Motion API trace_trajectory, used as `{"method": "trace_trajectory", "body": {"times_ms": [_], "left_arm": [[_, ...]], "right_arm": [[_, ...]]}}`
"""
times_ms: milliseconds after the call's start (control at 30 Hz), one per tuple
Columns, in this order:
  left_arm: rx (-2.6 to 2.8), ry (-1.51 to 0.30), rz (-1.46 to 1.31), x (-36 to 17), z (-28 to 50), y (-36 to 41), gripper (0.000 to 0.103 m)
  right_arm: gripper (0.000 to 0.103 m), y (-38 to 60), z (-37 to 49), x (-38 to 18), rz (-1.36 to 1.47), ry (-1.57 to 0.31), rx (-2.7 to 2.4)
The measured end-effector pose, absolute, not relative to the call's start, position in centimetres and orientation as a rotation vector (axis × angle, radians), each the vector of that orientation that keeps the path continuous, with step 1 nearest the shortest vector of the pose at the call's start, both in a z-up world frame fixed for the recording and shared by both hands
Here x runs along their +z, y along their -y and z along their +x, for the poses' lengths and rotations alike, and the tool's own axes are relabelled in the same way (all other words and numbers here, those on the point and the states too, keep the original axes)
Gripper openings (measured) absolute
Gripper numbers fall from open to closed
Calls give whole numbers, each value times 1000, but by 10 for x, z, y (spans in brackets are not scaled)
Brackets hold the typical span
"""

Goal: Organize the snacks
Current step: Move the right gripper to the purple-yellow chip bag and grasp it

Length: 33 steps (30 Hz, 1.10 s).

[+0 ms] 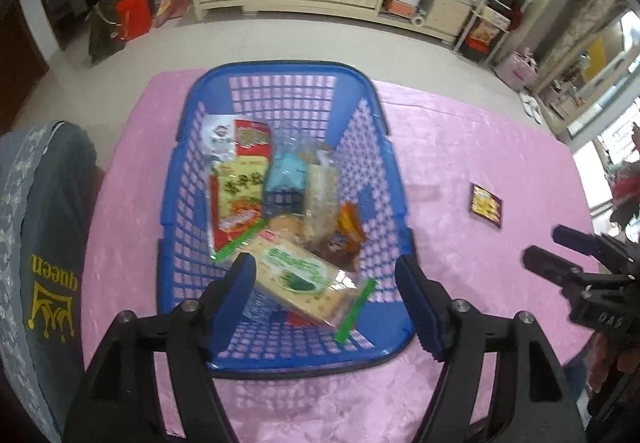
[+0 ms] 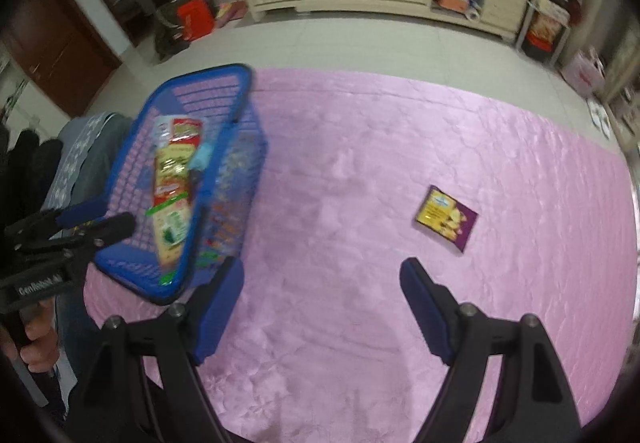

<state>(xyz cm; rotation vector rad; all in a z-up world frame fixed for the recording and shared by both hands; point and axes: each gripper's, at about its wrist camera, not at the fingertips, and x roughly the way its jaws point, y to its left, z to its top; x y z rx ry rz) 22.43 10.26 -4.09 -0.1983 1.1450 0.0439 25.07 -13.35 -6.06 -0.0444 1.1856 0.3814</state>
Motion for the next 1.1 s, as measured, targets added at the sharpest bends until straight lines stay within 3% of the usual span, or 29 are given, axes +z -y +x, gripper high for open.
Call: {"method": "trace_trajectory", "body": {"times_ms": [367, 1100], "left_arm": [[94, -1204, -309, -59, 258, -130, 70], [161, -1320, -294, -112, 339, -129, 70]], "right_arm": [[84, 182, 293, -99, 132, -1302, 227], [88, 205, 360, -186, 173, -1425, 84]]}}
